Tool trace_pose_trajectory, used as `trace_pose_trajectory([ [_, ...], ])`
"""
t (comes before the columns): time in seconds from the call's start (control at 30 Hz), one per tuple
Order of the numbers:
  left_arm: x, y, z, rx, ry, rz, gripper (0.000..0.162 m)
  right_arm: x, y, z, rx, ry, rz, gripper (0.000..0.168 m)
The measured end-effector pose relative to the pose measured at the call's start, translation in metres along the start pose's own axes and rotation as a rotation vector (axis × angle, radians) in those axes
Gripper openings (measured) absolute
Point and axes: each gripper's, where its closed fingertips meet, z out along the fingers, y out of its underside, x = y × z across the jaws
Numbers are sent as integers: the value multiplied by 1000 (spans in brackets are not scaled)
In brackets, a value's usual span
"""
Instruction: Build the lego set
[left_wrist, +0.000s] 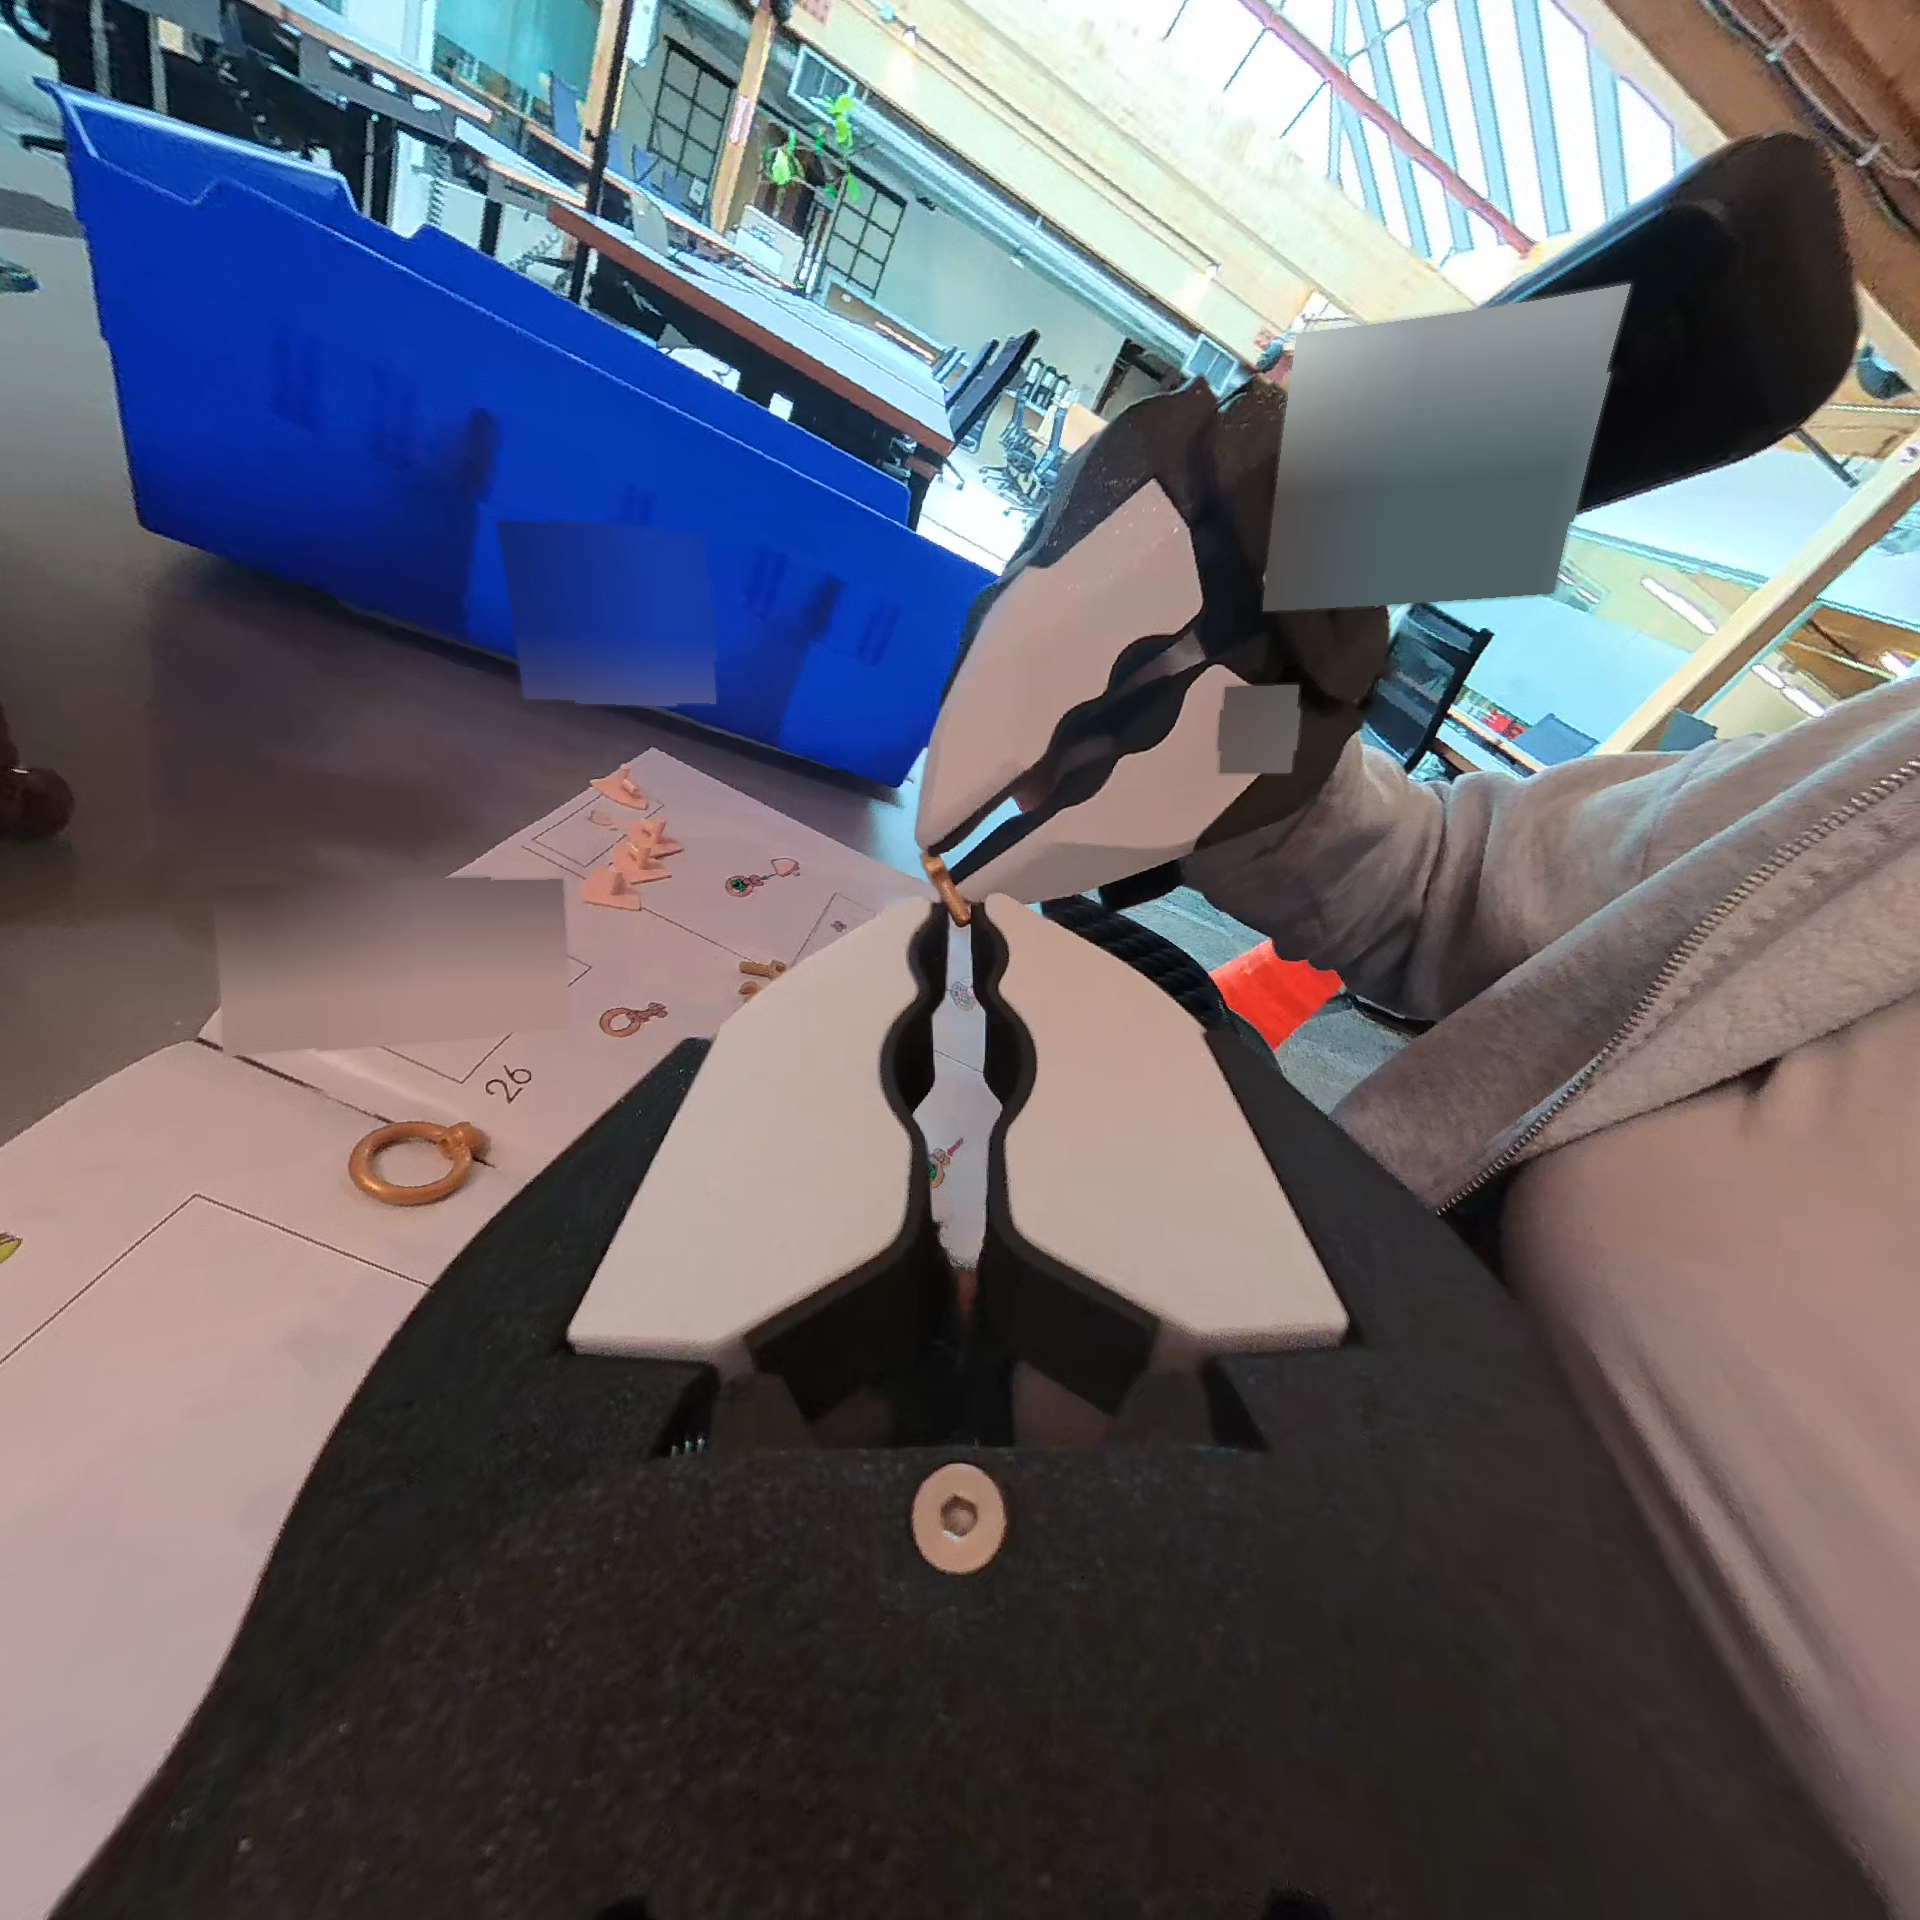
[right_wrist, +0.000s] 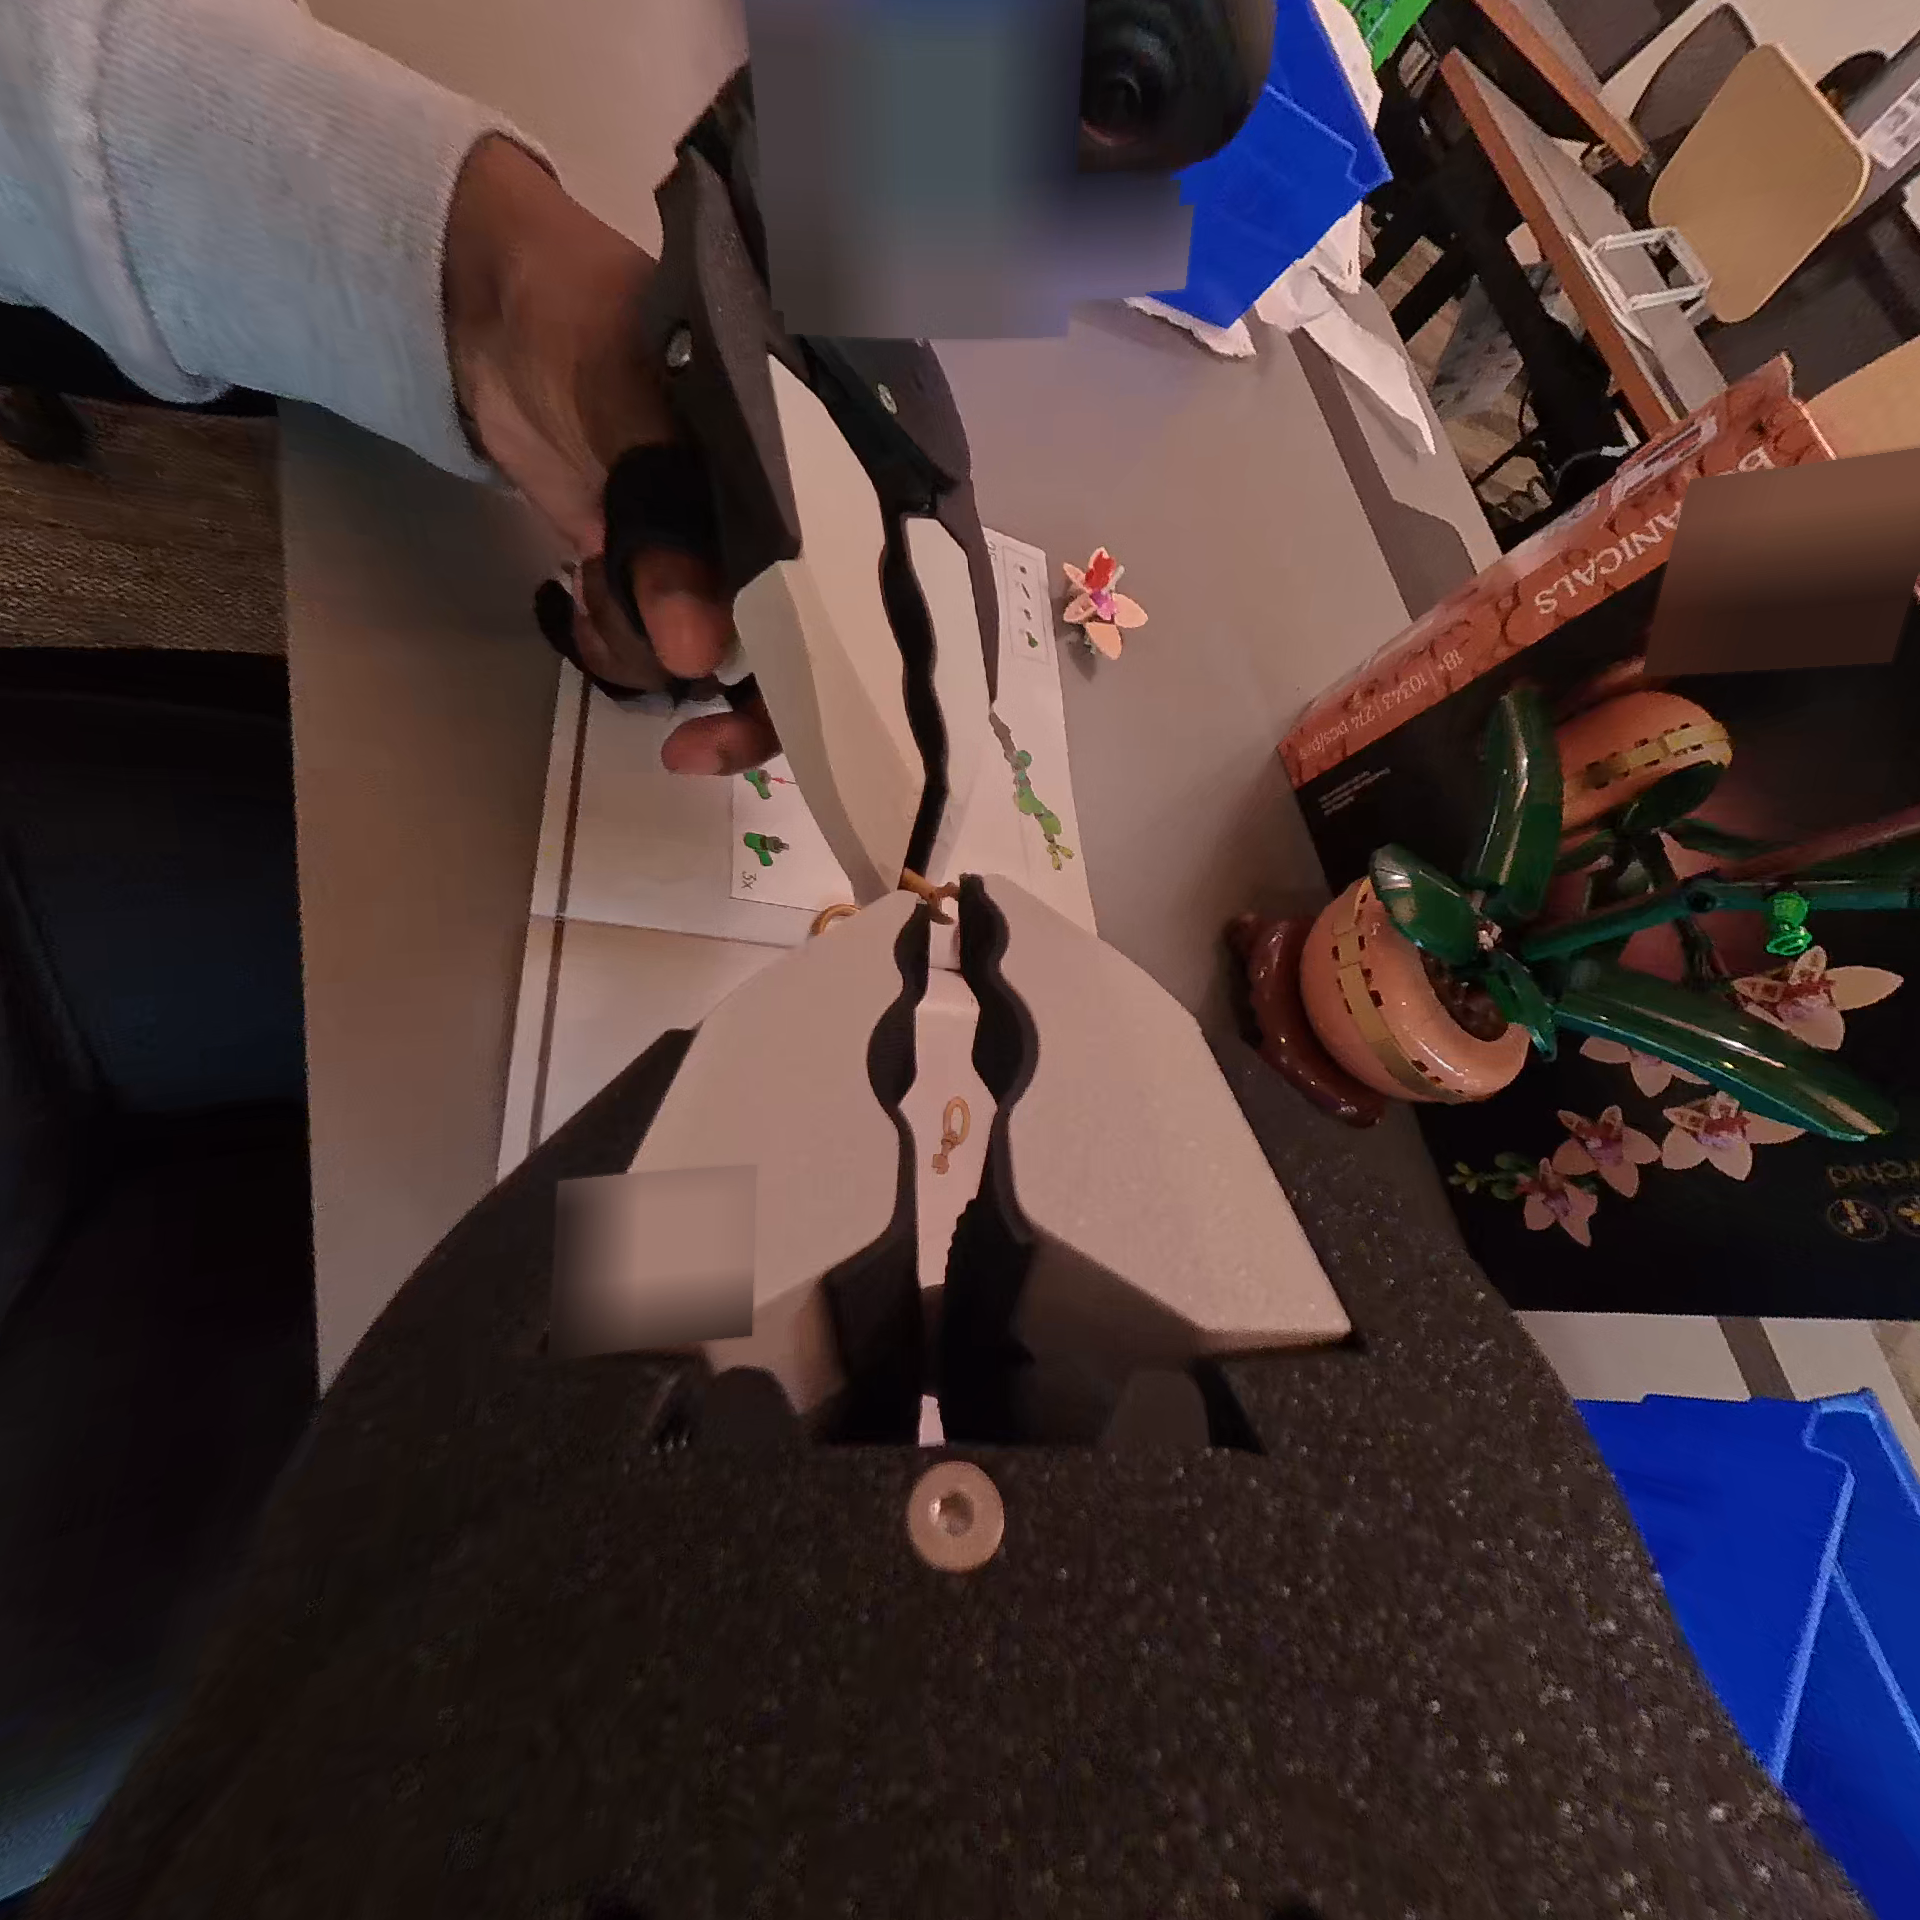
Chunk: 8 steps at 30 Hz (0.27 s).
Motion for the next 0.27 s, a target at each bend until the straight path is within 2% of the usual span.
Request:
trace_pose_trajectory([
  [0.13,10,1,-3,-6,66,62,2,-6,-11,-7,78,-117,100,7],
  [0.23,20,0,-6,-19,112,136,2,-15,-17,-16,134,-378,399,26],
  [0.27,23,1,-6,-31,128,152,2,-19,-20,-18,157,-474,508,28],
])
